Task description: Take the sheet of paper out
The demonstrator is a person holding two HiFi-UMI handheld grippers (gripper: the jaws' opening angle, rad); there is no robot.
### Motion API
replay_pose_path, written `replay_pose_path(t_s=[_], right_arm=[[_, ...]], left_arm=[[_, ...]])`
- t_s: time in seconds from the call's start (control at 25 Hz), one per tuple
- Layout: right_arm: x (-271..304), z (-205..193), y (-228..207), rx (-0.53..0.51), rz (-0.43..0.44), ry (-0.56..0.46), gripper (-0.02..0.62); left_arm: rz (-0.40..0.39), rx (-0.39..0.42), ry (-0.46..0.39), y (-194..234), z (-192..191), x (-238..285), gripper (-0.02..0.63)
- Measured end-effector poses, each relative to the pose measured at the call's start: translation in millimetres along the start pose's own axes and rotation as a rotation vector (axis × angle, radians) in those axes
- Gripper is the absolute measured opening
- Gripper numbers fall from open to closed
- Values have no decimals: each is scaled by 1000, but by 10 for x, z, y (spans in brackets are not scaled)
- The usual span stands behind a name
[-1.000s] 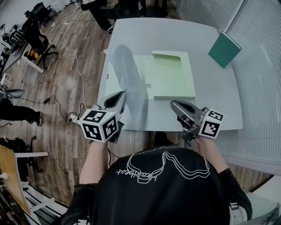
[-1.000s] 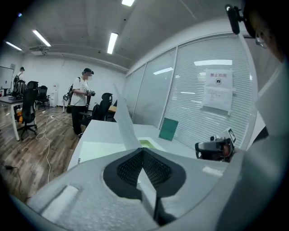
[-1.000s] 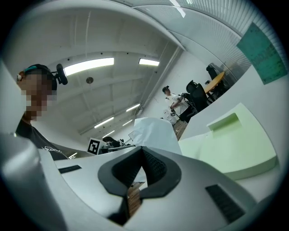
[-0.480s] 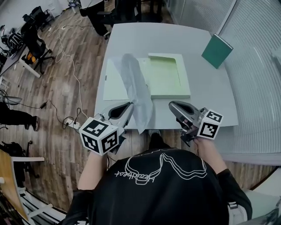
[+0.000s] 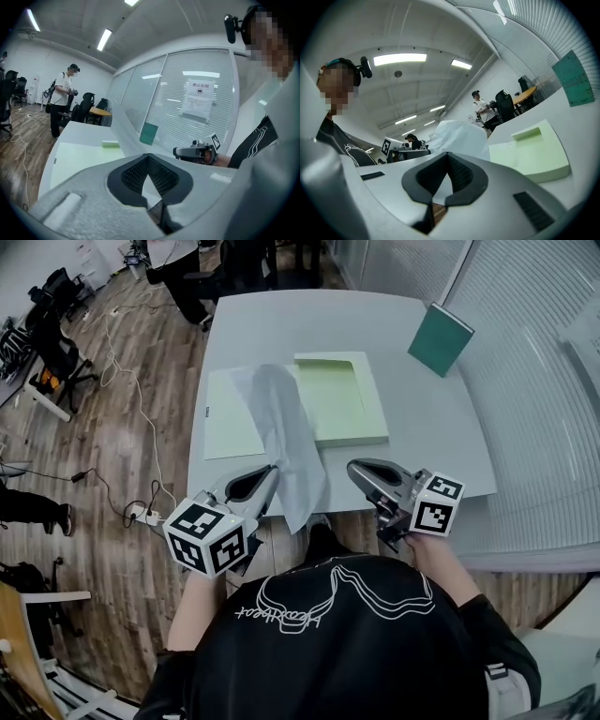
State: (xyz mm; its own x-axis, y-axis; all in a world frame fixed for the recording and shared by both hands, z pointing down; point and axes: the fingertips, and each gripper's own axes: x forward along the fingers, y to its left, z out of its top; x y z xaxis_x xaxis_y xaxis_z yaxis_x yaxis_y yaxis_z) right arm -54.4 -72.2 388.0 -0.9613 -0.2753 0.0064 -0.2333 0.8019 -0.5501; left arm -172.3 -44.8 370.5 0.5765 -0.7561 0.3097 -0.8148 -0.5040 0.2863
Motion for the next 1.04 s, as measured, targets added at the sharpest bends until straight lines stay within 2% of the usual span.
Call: replay_pose_path(t_s=[0.48, 1.04], right_arm=[[-6, -45, 6, 7, -20, 7, 9], [-1, -96, 5, 7, -29, 7, 9]], left_arm=[[-34, -20, -5, -47, 34, 3, 12], [-39, -28, -16, -42, 40, -5, 12]])
